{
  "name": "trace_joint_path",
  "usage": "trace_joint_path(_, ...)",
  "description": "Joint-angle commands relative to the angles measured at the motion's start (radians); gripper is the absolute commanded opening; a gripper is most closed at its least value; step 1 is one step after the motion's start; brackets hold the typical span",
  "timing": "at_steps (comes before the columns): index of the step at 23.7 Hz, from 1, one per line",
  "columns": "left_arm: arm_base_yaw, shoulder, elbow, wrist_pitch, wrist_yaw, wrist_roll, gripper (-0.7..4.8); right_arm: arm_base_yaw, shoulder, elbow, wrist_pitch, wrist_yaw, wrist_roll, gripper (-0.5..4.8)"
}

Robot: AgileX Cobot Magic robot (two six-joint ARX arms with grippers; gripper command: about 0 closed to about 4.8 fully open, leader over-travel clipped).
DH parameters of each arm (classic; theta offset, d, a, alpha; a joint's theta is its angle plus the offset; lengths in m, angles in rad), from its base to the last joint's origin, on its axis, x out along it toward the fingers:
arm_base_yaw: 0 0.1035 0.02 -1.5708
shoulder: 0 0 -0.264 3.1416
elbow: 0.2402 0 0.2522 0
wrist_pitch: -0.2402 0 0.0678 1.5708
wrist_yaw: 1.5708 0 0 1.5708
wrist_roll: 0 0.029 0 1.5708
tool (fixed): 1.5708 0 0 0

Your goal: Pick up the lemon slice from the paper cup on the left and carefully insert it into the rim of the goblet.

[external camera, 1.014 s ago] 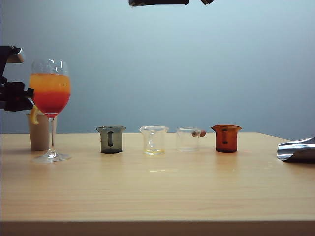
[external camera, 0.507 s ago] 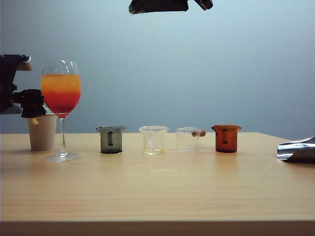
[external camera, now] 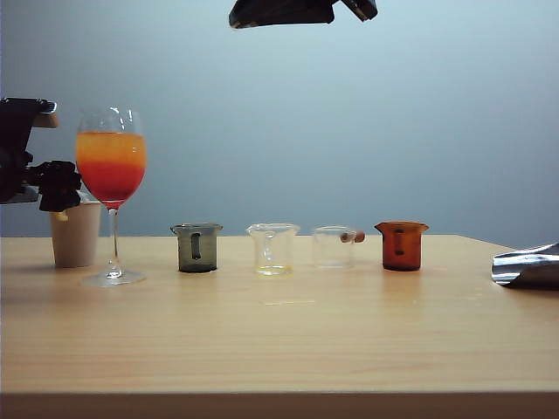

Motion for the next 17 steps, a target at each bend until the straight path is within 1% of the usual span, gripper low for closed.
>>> trace_joint_path(1,-0.002,0.009,0.005,0.023,-0.019,-0.003,3.37,0.0,-0.002,0.003,-0.002,0.002,-0.026,-0.06)
trace_joint_path(11,-0.003,0.019,0.005,0.027,-0.019,-0.003,3.29,0.0,0.003,0.003,-0.008,0.002,-0.026,-0.06)
trace_joint_path(12,-0.003,0.019,0.005,0.026,-0.019,-0.003,3.19,0.0,0.003,0.003,-0.008,0.001,-0.025,-0.06)
trace_joint_path(13,-0.003,0.019,0.005,0.026,-0.019,-0.003,2.98,0.0,0.003,0.003,-0.008,0.001,-0.025,-0.06)
trace_joint_path(17,-0.004,0.019,0.005,0.026,-0.007,-0.004,1.89,0.0,0.003,0.003,-0.012,0.001,-0.026,-0.06)
